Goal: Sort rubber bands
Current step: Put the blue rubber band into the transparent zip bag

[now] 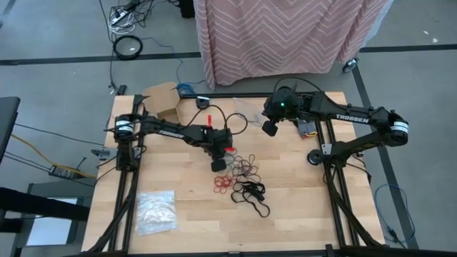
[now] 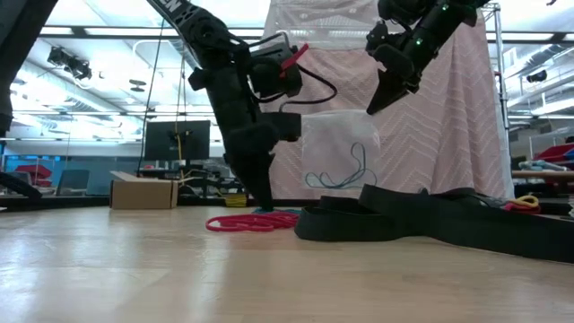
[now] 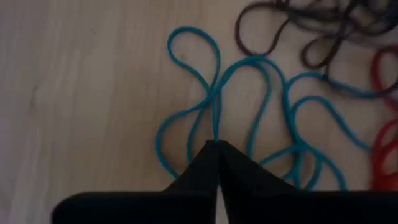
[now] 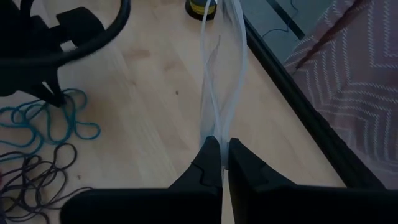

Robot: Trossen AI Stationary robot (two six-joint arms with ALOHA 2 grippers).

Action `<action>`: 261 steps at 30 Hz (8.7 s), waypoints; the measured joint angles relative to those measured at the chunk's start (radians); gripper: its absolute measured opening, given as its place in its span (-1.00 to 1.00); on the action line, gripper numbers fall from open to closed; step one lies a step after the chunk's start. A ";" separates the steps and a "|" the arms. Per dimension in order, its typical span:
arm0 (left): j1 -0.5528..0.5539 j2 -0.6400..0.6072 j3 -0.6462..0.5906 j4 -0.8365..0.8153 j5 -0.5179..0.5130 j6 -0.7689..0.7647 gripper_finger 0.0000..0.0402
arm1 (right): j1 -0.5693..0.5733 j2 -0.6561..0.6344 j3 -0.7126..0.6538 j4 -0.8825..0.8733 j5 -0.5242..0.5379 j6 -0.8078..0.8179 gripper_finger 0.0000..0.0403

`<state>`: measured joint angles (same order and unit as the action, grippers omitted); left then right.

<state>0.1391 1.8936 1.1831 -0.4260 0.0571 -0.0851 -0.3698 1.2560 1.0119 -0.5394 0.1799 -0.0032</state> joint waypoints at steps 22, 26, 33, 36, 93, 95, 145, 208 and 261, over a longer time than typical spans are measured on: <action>0.131 -0.253 0.459 -0.127 0.022 0.159 -1.00 | 0.039 0.000 0.000 0.023 -0.107 0.010 -1.00; 0.137 -0.230 0.566 -0.120 0.016 0.199 -1.00 | 0.056 0.000 0.000 0.023 -0.122 0.024 -1.00; 0.155 -0.190 0.655 -0.126 0.000 0.244 -1.00 | 0.084 0.000 0.000 0.031 -0.124 0.037 -1.00; 0.160 -0.176 0.654 -0.135 -0.003 0.248 -1.00 | 0.088 0.000 0.000 0.031 -0.124 0.037 -1.00; 0.241 -0.111 0.653 -0.128 -0.089 0.426 -1.00 | 0.067 0.001 0.000 0.171 -0.197 0.063 -1.00; 0.250 -0.117 0.653 -0.095 -0.058 0.404 -1.00 | 0.066 0.001 0.000 0.162 -0.192 0.063 -1.00; 0.227 -0.085 0.653 -0.380 0.106 0.451 -1.00 | 0.021 -0.005 0.000 0.220 -0.227 0.072 -1.00; 0.258 -0.029 0.721 -0.388 0.278 0.440 -0.99 | 0.068 -0.003 0.000 0.024 -0.186 0.010 -1.00; 0.260 0.017 0.854 -0.426 0.145 0.524 -1.00 | 0.130 -0.005 0.000 0.112 0.018 0.002 -1.00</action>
<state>0.3987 1.9110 2.0369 -0.8520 0.2022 0.4388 -0.2401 1.2514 1.0122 -0.4271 0.1978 -0.0008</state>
